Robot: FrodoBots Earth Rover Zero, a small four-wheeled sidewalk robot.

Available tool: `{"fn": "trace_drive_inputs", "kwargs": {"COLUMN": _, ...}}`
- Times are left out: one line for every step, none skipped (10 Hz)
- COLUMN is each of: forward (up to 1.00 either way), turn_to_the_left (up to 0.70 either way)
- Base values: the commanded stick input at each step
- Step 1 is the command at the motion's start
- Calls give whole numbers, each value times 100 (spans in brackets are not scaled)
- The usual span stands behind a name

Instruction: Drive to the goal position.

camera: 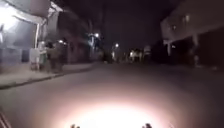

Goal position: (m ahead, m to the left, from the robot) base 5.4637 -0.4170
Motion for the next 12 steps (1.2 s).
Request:
{"fn": "trace_drive_inputs", "kwargs": {"forward": 100, "turn_to_the_left": 0}}
{"fn": "trace_drive_inputs", "kwargs": {"forward": 100, "turn_to_the_left": 0}}
{"fn": "trace_drive_inputs", "kwargs": {"forward": 100, "turn_to_the_left": 0}}
{"fn": "trace_drive_inputs", "kwargs": {"forward": 100, "turn_to_the_left": 0}}
{"fn": "trace_drive_inputs", "kwargs": {"forward": 100, "turn_to_the_left": 0}}
{"fn": "trace_drive_inputs", "kwargs": {"forward": 100, "turn_to_the_left": 0}}
{"fn": "trace_drive_inputs", "kwargs": {"forward": 100, "turn_to_the_left": 0}}
{"fn": "trace_drive_inputs", "kwargs": {"forward": 100, "turn_to_the_left": 0}}
{"fn": "trace_drive_inputs", "kwargs": {"forward": 100, "turn_to_the_left": 0}}
{"fn": "trace_drive_inputs", "kwargs": {"forward": 100, "turn_to_the_left": 0}}
{"fn": "trace_drive_inputs", "kwargs": {"forward": 100, "turn_to_the_left": 0}}
{"fn": "trace_drive_inputs", "kwargs": {"forward": 100, "turn_to_the_left": 0}}
